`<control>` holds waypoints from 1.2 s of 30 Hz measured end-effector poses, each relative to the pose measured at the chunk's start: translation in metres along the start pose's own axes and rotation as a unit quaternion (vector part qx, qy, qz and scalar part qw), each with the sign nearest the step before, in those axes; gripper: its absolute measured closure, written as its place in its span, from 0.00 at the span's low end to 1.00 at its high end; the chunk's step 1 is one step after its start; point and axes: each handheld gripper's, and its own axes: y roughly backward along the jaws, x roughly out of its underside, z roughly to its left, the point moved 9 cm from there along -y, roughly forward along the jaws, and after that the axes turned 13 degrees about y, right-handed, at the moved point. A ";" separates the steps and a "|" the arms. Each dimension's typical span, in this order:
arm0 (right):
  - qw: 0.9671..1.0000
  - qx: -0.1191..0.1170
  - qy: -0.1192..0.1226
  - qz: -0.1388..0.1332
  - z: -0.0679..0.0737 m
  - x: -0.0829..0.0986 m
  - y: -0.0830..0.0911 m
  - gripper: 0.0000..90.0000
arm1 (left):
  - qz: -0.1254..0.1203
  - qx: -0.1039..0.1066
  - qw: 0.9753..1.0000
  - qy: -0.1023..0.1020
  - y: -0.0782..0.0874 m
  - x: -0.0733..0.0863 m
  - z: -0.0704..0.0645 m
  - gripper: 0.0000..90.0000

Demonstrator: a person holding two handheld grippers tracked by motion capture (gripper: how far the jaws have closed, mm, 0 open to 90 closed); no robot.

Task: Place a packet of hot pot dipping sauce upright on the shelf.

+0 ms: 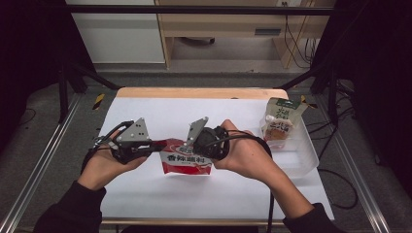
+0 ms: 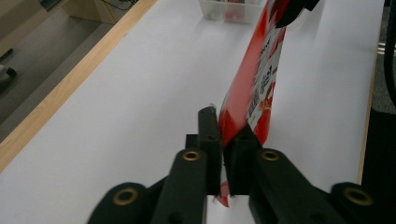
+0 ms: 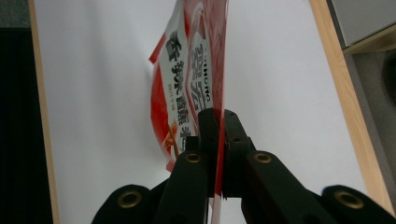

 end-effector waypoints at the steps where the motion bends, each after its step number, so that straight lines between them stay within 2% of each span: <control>1: 1.000 0.002 0.003 0.001 -0.001 0.000 0.001 1.00 | -0.005 -0.001 1.000 0.004 0.000 0.000 0.000 0.87; 2: 1.000 0.002 0.004 0.002 -0.003 0.000 0.003 1.00 | -0.014 -0.005 1.000 0.007 -0.001 -0.002 0.001 0.79; 4: 1.000 0.003 0.013 0.007 -0.007 0.000 0.007 1.00 | -0.020 -0.012 1.000 0.007 -0.002 -0.002 0.002 0.58; 7: 1.000 0.005 0.015 0.016 -0.012 0.002 0.012 1.00 | -0.026 -0.019 0.999 0.016 -0.003 -0.001 0.003 0.41; 11: 1.000 0.011 0.020 0.018 -0.020 0.005 0.019 1.00 | -0.033 -0.022 0.999 0.028 -0.003 0.003 0.005 0.30; 16: 0.999 0.018 0.018 0.023 -0.031 0.017 0.028 1.00 | -0.033 -0.026 0.998 0.051 -0.009 0.021 0.004 0.24; 21: 0.999 0.028 0.014 0.034 -0.041 0.035 0.033 1.00 | -0.023 -0.038 0.997 0.069 -0.016 0.051 0.006 0.20; 24: 0.999 0.033 0.007 0.037 -0.045 0.045 0.037 1.00 | -0.024 -0.040 0.995 0.085 -0.019 0.068 0.007 0.18; 29: 0.998 0.047 -0.003 0.033 -0.050 0.058 0.047 1.00 | -0.011 -0.050 0.992 0.111 -0.028 0.102 0.009 0.15; 32: 0.998 0.055 -0.009 0.026 -0.054 0.064 0.054 1.00 | -0.014 -0.055 0.990 0.127 -0.031 0.114 0.011 0.14; 34: 0.998 0.059 -0.016 0.023 -0.056 0.068 0.059 1.00 | -0.006 -0.064 0.990 0.127 -0.032 0.121 0.014 0.13; 36: 0.998 0.063 -0.021 0.019 -0.058 0.072 0.065 1.00 | -0.010 -0.064 0.989 0.136 -0.031 0.126 0.016 0.13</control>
